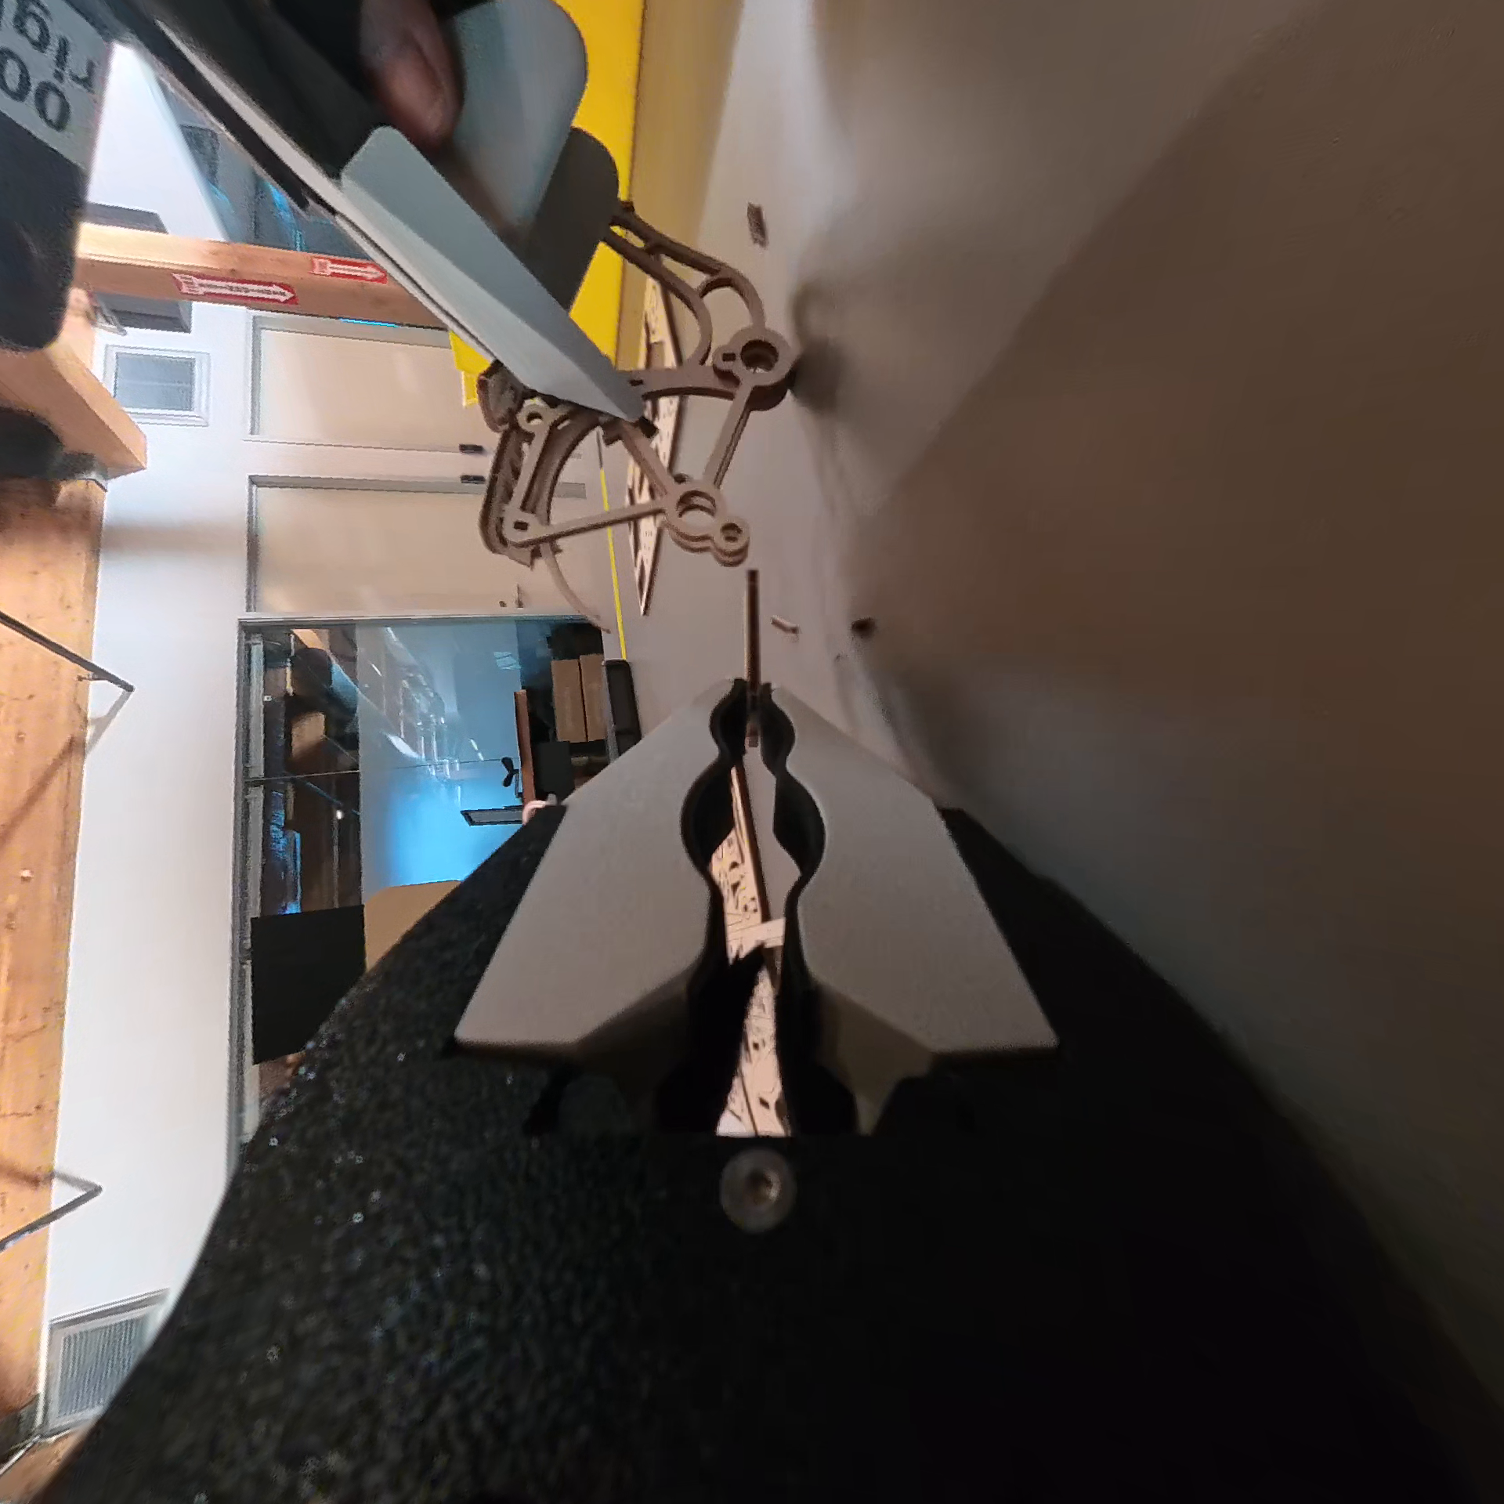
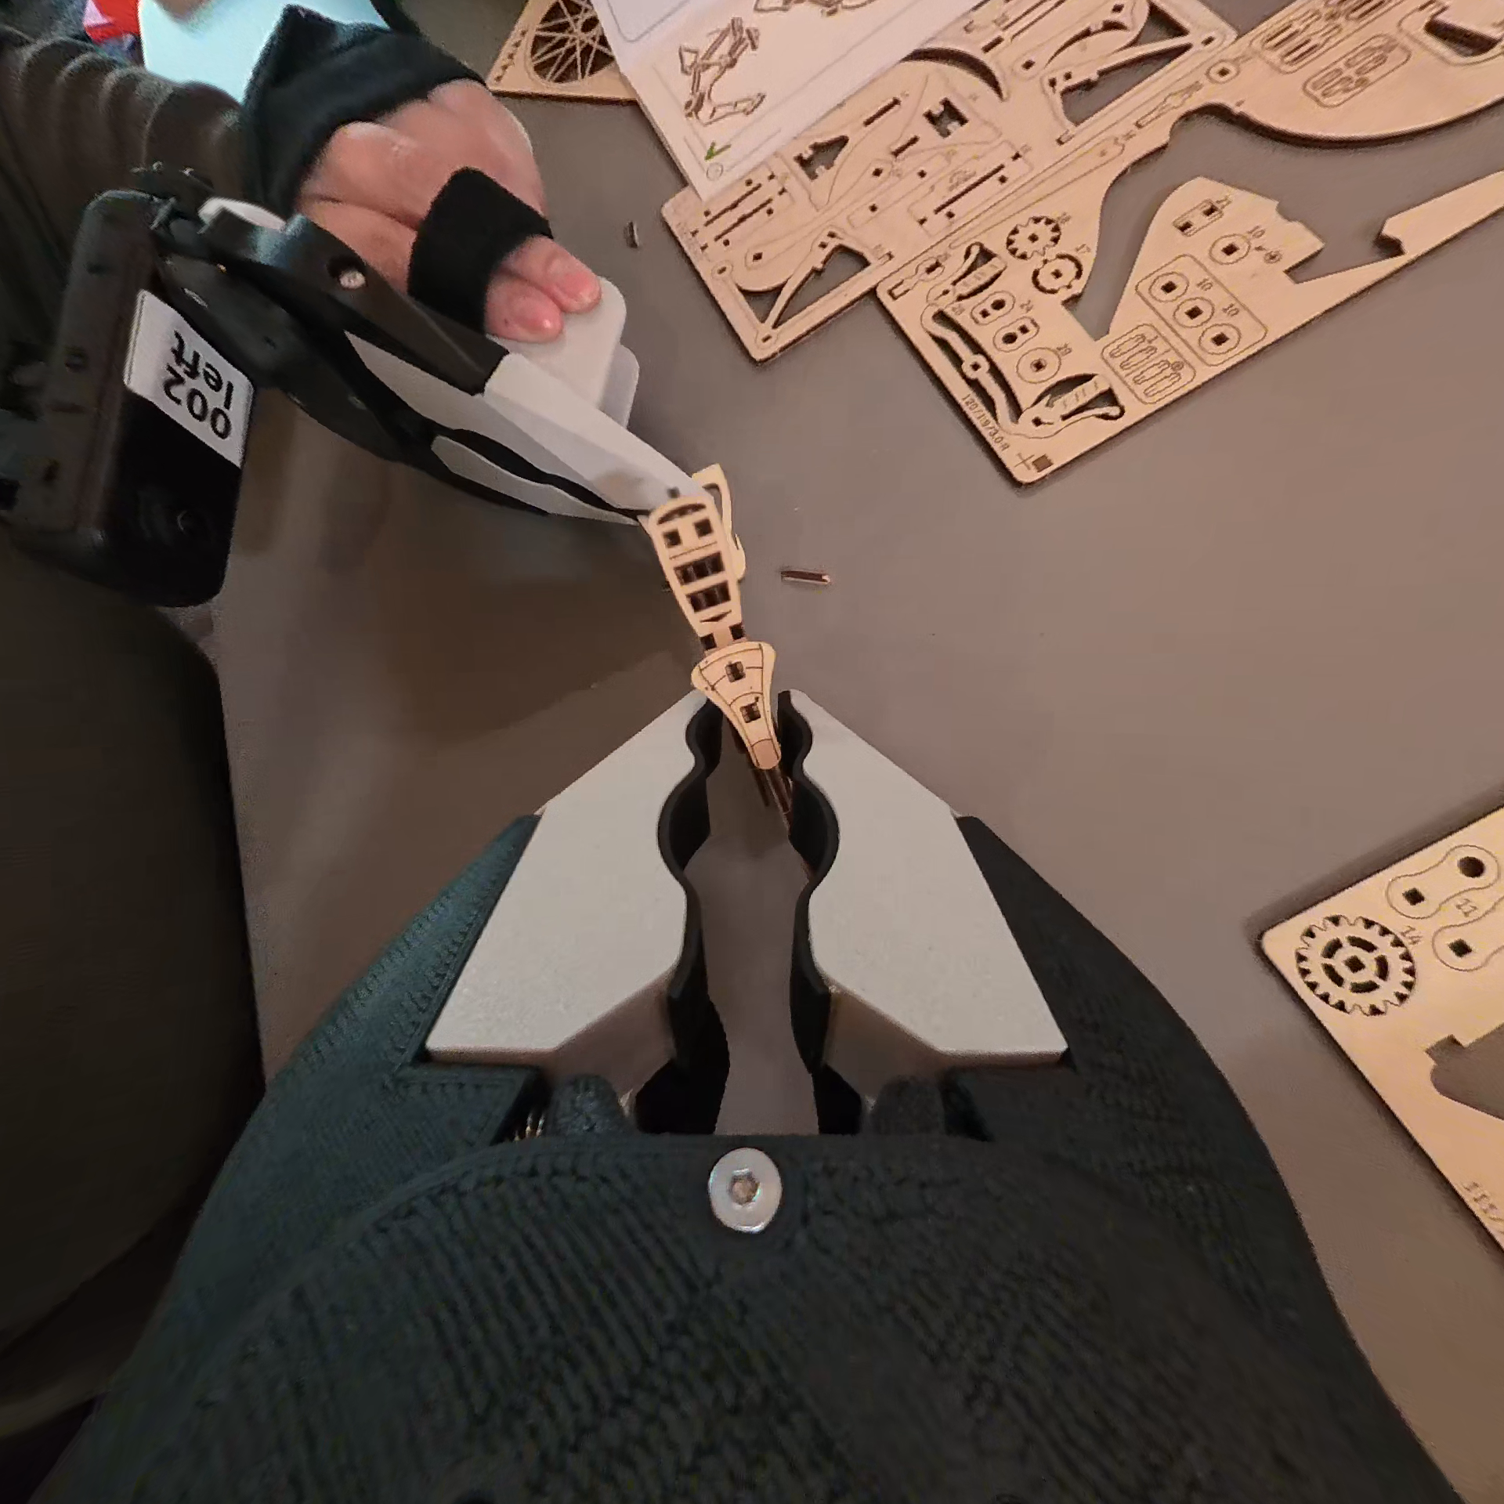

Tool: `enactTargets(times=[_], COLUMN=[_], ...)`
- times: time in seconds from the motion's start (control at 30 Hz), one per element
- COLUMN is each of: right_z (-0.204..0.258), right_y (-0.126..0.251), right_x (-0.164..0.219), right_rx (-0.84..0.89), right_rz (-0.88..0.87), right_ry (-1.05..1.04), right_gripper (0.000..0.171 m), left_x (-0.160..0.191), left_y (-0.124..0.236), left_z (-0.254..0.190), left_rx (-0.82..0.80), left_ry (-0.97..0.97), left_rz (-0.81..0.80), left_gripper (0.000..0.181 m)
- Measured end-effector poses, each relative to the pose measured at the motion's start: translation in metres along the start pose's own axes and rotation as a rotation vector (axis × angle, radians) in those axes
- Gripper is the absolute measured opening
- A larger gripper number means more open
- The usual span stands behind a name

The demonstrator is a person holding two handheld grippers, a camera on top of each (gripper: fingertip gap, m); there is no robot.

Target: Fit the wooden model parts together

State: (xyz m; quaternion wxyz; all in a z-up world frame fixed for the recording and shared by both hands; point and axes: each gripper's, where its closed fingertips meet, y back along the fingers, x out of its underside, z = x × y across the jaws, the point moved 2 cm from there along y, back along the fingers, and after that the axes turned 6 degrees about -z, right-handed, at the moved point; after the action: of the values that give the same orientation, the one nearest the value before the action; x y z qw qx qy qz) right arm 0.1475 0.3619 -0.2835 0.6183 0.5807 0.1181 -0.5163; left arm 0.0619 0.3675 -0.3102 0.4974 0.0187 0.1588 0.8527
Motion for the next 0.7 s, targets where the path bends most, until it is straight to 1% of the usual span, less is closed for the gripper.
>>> enactTargets(times=[0.1,0.37,0.47,0.57,0.6,0.7], right_z=[-0.0006,-0.0031,0.0032,-0.0049,-0.0054,-0.0006], right_y=[-0.0009,-0.0039,-0.0063,-0.0028,-0.002,-0.0035], right_x=[-0.0009,-0.0047,-0.0041,-0.0044,-0.0039,-0.0036], right_rx=[-0.008,0.039,0.025,0.128,0.139,0.098], right_rz=[-0.004,-0.023,-0.018,0.004,0.012,0.009], right_ry=[-0.01,0.001,0.012,0.081,0.093,0.061], right_gripper=[0.012,0.012,0.012,0.012,0.012,0.012], left_x=[-0.0045,-0.0032,-0.0039,-0.0014,-0.0008,-0.0013], left_y=[-0.0008,-0.0021,-0.0032,-0.0029,-0.0026,-0.0022], left_z=[0.0017,-0.0007,-0.0007,0.0008,0.0015,0.0032], left_rx=[-0.007,-0.003,-0.009,-0.011,-0.016,-0.024], left_ry=[0.004,-0.02,-0.034,-0.011,-0.01,-0.008], left_rz=[-0.013,0.018,0.039,0.047,0.048,0.048], left_gripper=[0.0,0.0,0.0,0.0,0.0,0.0])
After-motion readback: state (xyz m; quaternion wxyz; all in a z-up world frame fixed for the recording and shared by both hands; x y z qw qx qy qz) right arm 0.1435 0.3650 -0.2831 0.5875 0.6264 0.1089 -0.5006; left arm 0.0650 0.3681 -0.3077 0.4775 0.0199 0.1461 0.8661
